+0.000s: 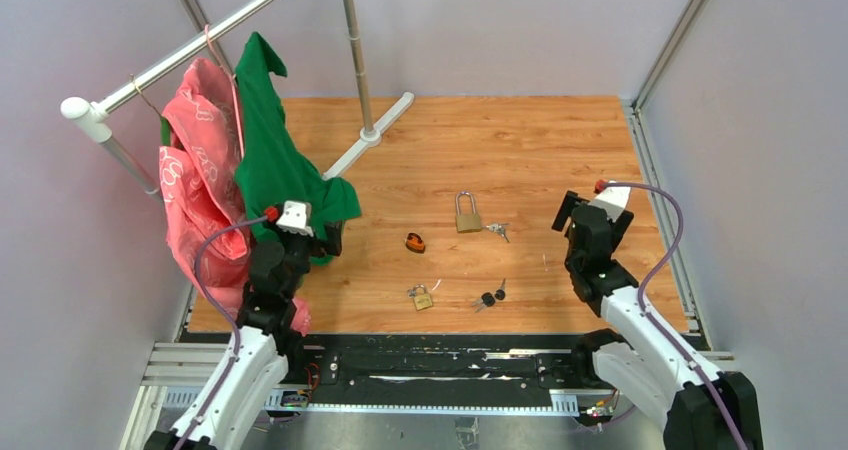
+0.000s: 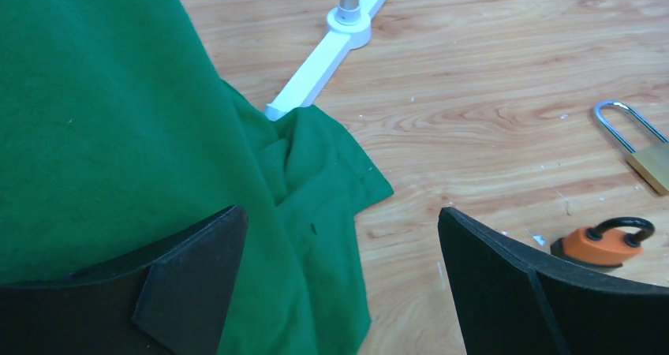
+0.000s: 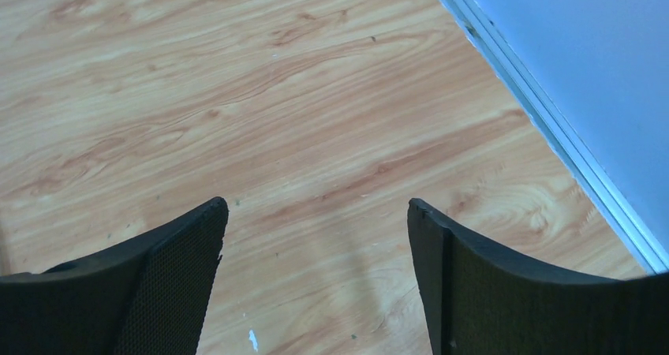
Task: Lock with the key
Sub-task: Reset both arms
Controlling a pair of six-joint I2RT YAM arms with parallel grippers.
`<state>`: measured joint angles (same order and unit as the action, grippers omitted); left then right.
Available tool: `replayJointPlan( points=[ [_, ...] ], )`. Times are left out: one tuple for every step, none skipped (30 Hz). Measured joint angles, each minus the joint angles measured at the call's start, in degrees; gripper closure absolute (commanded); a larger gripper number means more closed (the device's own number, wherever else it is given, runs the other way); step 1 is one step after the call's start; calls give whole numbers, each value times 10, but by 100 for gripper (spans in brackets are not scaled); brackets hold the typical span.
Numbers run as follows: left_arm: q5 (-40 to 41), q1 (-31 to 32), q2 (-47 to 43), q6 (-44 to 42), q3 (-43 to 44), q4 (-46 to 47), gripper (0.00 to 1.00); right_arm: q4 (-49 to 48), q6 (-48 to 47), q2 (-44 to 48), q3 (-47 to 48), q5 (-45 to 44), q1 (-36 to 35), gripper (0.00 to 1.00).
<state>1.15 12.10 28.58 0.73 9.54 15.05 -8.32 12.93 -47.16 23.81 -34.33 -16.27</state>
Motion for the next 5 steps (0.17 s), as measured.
replayJointPlan(
  points=[
    [-1, -9, 0, -1, -2, 0, 0, -14, 16, -4, -10, -19, 0, 15],
    [-5, -19, 0, -2, -2, 0, 0, -22, 32, -12, -14, -39, 0, 15],
    [-7, -24, 0, -3, -2, 2, 0, -26, 44, -20, -16, -52, 0, 15],
    [-10, -28, 0, -5, -2, 3, 0, -28, 58, -33, -14, -71, 1, 14],
    [-15, -32, 0, -10, -2, 3, 0, -25, 68, -44, -11, -84, 1, 13]
  ],
)
